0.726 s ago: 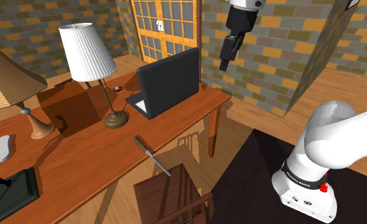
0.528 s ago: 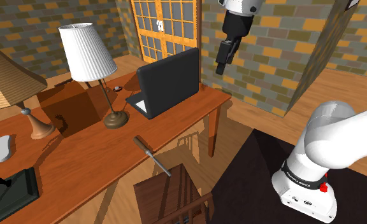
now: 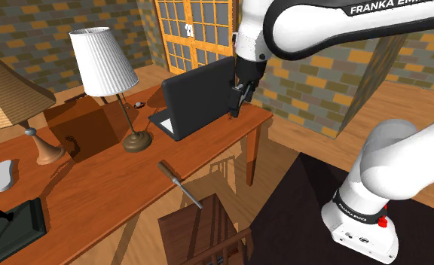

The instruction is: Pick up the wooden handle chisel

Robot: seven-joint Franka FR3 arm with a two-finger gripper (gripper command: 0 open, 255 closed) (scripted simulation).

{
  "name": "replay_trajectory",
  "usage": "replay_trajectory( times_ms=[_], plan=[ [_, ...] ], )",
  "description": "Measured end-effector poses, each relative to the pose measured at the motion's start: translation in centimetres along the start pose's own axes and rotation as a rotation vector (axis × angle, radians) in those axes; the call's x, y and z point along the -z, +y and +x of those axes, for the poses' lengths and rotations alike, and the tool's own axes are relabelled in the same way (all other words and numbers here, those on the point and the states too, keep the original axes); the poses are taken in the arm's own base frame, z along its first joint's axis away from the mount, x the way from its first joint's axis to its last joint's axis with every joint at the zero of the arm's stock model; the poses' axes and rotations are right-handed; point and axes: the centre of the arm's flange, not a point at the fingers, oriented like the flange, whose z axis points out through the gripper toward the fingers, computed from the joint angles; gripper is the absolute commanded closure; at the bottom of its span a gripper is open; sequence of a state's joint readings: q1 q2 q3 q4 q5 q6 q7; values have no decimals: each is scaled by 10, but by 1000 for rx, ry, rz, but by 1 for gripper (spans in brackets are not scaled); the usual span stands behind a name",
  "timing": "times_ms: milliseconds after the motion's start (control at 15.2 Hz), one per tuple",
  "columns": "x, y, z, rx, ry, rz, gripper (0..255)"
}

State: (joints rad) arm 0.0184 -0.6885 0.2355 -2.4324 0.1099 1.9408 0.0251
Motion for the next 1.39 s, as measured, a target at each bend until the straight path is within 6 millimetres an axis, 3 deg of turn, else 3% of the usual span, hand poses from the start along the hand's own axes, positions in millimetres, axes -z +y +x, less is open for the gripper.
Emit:
replay_trajectory(
  times_ms=[1386],
  plan=[
    [-227,-136,107,-61,13,-89,0]
  ],
)
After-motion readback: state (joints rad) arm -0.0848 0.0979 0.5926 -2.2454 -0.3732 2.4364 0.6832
